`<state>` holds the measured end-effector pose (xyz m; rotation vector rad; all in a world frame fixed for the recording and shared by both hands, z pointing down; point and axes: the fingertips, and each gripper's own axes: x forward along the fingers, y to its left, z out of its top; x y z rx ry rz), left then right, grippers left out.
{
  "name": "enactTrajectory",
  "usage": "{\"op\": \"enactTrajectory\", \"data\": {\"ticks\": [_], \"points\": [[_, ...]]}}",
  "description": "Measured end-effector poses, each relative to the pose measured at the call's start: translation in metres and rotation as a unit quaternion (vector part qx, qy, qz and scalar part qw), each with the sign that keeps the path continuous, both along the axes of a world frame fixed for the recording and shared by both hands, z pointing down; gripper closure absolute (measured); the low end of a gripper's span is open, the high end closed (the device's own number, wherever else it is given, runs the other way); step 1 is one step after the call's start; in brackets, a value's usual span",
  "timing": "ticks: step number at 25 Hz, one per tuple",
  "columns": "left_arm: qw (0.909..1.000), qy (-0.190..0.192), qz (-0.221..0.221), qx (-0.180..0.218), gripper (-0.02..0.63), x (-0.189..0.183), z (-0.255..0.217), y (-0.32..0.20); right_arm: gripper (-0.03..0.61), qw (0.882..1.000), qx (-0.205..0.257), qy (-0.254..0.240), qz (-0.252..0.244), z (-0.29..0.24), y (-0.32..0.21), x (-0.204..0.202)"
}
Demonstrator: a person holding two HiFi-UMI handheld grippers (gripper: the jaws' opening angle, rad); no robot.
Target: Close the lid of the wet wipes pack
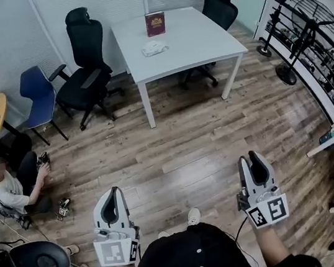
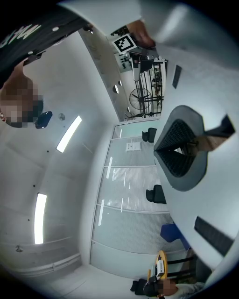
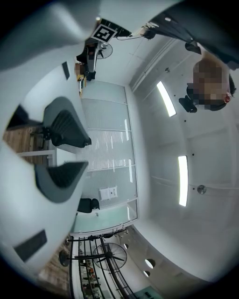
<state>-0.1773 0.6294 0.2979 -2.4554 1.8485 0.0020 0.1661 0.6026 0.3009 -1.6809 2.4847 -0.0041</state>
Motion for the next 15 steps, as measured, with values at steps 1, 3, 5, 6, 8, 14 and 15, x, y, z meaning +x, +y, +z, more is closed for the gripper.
{"op": "enactTrajectory", "data": {"ticks": [1, 3, 5, 6, 8, 14, 15], "points": [[1.0000, 0.000, 0.000, -0.002, 0.598, 0.001, 0.000, -0.002, 0.352, 1.000, -0.001, -0.001, 0.001, 0.000, -0.003, 0.001], [1.0000, -0.001, -0.003, -0.005, 0.600, 0.003, 0.002, -0.008, 0.285, 1.000, -0.003, -0.003, 0.001, 0.001, -0.012, 0.003], [1.0000, -0.002, -0.006, -0.006, 0.598, 0.007, 0.004, -0.015, 0.285, 1.000, -0.003, -0.005, -0.001, 0.003, -0.021, 0.006], [0.9999, -0.003, -0.008, -0.008, 0.598, 0.009, 0.004, -0.018, 0.285, 1.000, -0.003, -0.006, -0.004, 0.004, -0.025, 0.008], [0.9999, -0.003, -0.013, -0.010, 0.600, 0.014, 0.007, -0.022, 0.285, 1.000, -0.006, -0.001, -0.009, 0.006, -0.032, 0.011], [0.9996, -0.003, -0.026, -0.008, 0.598, 0.039, 0.009, -0.038, 0.287, 1.000, 0.001, 0.008, -0.028, 0.009, -0.053, 0.032], [0.9995, -0.002, -0.029, -0.007, 0.598, 0.042, 0.009, -0.041, 0.287, 0.999, 0.000, 0.008, -0.030, 0.010, -0.058, 0.036]]}}
